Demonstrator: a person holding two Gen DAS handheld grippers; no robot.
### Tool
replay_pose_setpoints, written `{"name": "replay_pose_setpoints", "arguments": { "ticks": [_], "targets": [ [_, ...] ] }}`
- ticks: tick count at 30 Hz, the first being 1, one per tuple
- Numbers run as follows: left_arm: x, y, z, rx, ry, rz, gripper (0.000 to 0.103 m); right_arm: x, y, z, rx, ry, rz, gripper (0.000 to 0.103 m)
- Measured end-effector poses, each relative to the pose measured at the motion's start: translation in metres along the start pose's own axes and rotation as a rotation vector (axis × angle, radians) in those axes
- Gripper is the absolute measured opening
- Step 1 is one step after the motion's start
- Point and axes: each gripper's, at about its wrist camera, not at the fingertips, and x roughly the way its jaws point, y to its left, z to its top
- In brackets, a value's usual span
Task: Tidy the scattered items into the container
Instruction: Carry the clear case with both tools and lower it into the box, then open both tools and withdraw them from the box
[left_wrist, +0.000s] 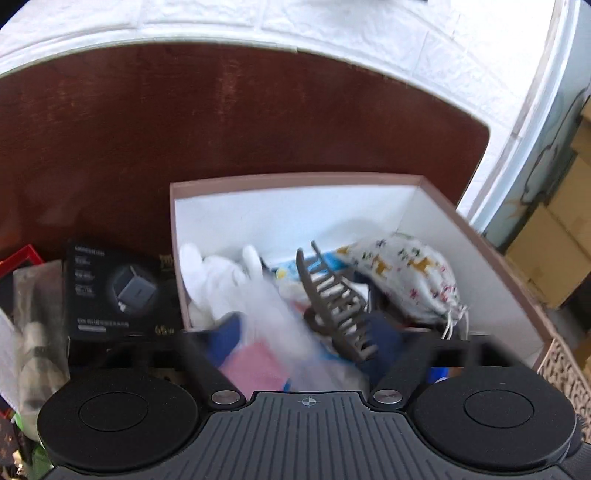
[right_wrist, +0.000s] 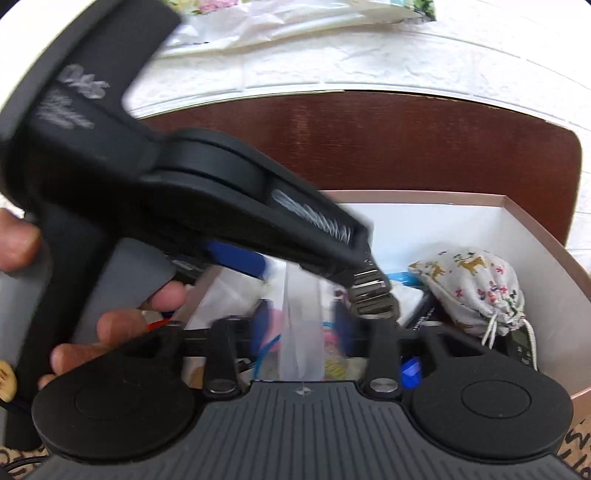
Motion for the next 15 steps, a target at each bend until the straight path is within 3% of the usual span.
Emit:
{"name": "replay_pose_setpoints", "arguments": {
  "ticks": [1, 3, 11, 15],
  "targets": [
    [-0.005, 0.001, -0.001, -0.005, -0.022, 0.006, 0.095, -0.002, -0.001, -0.001, -0.001, -0.012, -0.003, 0.067],
    [-0.012, 0.001, -0.002, 0.012, -0.052, 0.025, 0.095, -0.005, -0.003, -0.004, 0.001, -0.016, -0.008, 0.068],
    [-0.033, -0.013, -0.014, 0.064, -0.096, 0.118, 0.098, -0.024, -0.007, -0.006, 0.006, -0.049, -0.034, 0.097],
    [-0.046, -0.013, -0.020, 0.034, -0.085, 0.141, 0.098, -0.043, -0.010, -0.003, 0.007, -0.072, -0.047, 0.100]
  ]
}}
